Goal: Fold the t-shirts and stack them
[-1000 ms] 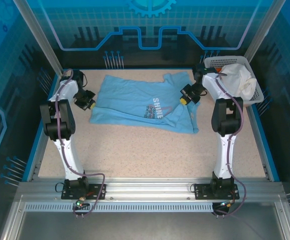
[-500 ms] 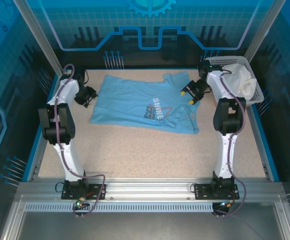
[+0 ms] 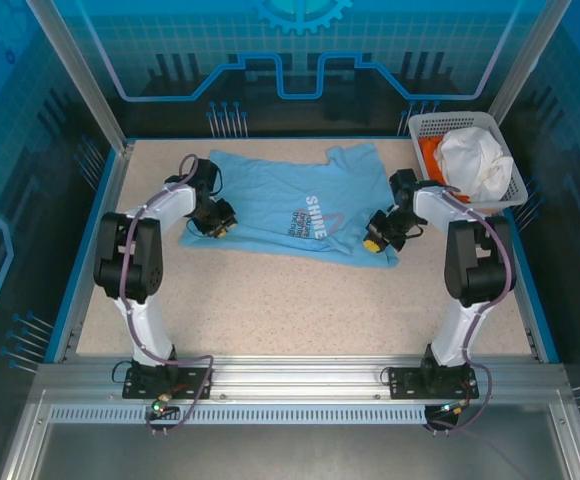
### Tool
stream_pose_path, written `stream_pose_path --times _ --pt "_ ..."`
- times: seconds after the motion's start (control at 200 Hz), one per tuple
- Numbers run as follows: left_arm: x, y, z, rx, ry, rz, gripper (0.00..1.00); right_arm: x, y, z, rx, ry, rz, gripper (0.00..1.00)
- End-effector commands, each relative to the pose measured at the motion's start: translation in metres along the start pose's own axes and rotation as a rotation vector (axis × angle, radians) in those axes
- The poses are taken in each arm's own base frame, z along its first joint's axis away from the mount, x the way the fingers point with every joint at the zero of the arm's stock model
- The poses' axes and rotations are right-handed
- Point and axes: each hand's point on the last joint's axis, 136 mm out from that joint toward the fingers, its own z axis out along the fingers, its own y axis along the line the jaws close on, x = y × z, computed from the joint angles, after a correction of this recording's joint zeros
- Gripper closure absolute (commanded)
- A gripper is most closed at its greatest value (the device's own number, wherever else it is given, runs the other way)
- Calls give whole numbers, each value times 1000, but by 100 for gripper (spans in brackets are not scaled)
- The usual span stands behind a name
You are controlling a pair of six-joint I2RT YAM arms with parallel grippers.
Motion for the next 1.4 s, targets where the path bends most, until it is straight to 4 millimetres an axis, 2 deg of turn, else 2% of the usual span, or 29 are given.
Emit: stream_pose_path --times 0.0,0.125,0.195,0.43,0.595,0.715,0.75,0.885,0.99,1.061,1.091,1.191,1.231,1.301,1.396 --pt "-4 20 15 -66 -4 28 74 -5 -6 21 23 10 -7 93" --pt "4 46 28 -141 28 23 72 -4 -23 34 87 25 11 91" --pt "12 58 27 -181 43 30 72 3 -40 37 153 52 34 91" --pt "48 95 8 -256 66 35 70 37 -68 37 197 101 43 85" --pt "77 119 -8 -285 83 10 70 73 -95 35 235 140 61 83" --pt "98 134 -20 -291 90 -34 69 91 -107 31 246 137 51 78" --pt "103 138 -22 -292 87 -48 69 99 -116 33 259 150 54 76" --pt "110 156 -30 -344 51 -93 65 99 -119 32 258 128 29 70" --pt "106 158 -34 -363 29 -107 62 92 -113 27 263 107 -1 64" --pt "99 151 -40 -356 10 -100 58 90 -112 22 269 95 -24 57" --pt "95 146 -44 -345 -5 -92 57 82 -101 16 253 63 -48 55" --pt "77 115 -67 -301 -95 6 51 72 -93 4 249 12 -81 50" --pt "72 96 -76 -265 -130 76 49 68 -90 -1 247 -4 -91 50" --pt "72 50 -86 -139 -167 215 45 62 -81 -11 225 -36 -110 49" --pt "99 -22 -90 79 -157 484 42 58 -67 -21 172 -72 -125 48"
